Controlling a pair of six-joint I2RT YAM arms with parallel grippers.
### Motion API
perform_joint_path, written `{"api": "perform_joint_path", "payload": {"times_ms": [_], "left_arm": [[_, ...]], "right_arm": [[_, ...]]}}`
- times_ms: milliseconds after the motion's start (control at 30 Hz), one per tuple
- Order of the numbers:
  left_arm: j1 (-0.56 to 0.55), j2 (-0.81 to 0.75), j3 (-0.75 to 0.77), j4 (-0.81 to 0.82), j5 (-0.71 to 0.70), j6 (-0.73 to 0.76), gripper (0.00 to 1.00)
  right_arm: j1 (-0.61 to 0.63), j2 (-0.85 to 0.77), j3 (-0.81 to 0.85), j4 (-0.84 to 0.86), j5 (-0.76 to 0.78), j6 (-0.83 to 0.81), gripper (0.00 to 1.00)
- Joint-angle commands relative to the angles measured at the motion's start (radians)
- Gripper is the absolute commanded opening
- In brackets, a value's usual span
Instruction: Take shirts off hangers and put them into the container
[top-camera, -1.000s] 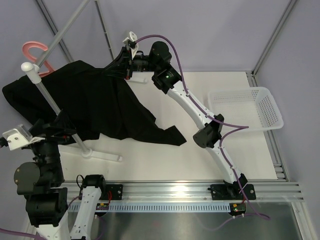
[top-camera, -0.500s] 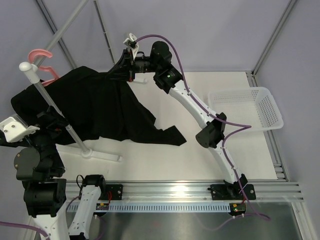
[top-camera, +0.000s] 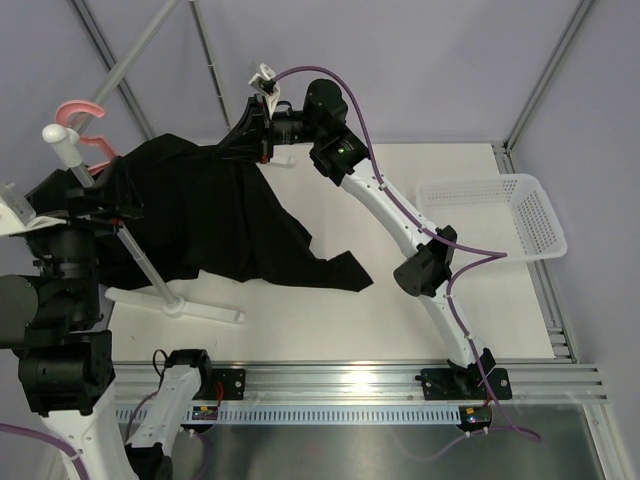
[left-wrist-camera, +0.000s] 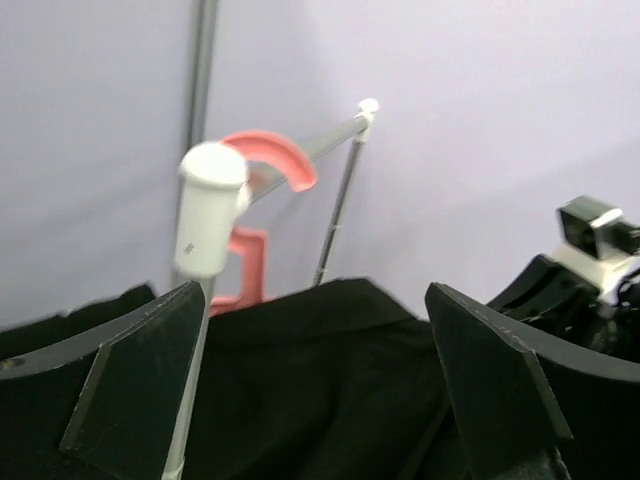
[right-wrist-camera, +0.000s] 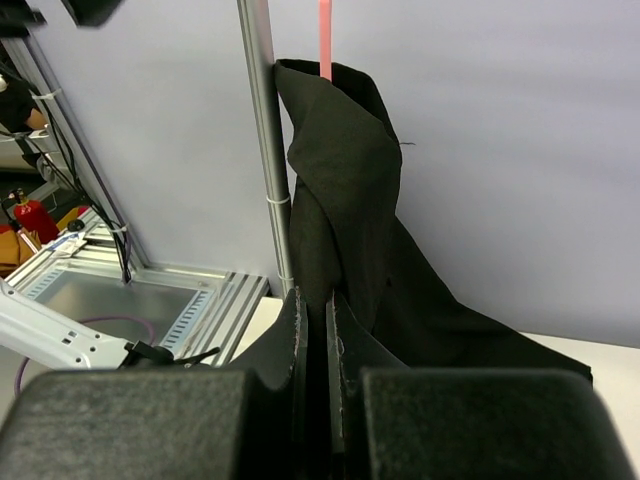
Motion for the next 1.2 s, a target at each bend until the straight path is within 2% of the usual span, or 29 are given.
{"api": "perform_joint_path", "payload": {"times_ms": [0,200,367,433,567,633,767,833,900,933,1067,1167], "left_arm": [[0.0,0.056,0.086,0.089,0.112,0.027,0.98],[0.001,0.161,0.202,0.089,0.012,0.116,0.99],[0.001,0.201,0.23,0.143,-0.085,0.175,0.99],[0.0,0.202,0.216,0.172,-0.156,0.158,0.99],[0.0,0.141,0.089,0.382,-0.212,0.146,0.99],[0.001,0.118,0.055,0.427,-0.229,0.135,0.99],[0.001,0.144,0.103,0.333,-0.255,0.136,0.99],[0.001,0.091,0.051,0.356,-0.328,0.1,0.99],[0.001,0.035,-0.062,0.445,-0.306,0.072,0.99],[0.001,0.0,-0.084,0.469,-0.237,0.063,0.99],[0.0,-0.028,-0.084,0.424,-0.068,-0.014,0.99],[0.001,-0.048,-0.083,0.379,-0.013,-0.069,0.99]], "right_arm": [[-0.007,-0.064,0.049,0.028,-0.026,0.023,0.0],[-0.005,-0.08,0.014,0.015,-0.02,0.012,0.0],[-0.005,-0.106,-0.018,0.012,-0.026,0.027,0.0],[-0.005,-0.112,-0.018,0.022,-0.028,0.05,0.0],[-0.007,-0.138,-0.044,0.035,-0.026,0.081,0.0],[-0.005,-0.166,-0.066,0.039,-0.02,0.09,0.0],[-0.008,-0.23,-0.17,0.044,0.009,0.067,0.0],[-0.014,-0.25,-0.181,0.027,0.029,0.043,0.0],[-0.022,-0.23,-0.152,0.027,0.026,0.056,0.0],[-0.029,-0.213,-0.128,0.027,0.014,0.067,0.0],[-0.039,-0.098,0.081,0.061,-0.052,0.136,0.0],[-0.04,-0.045,0.117,0.142,-0.06,0.195,0.0]]}}
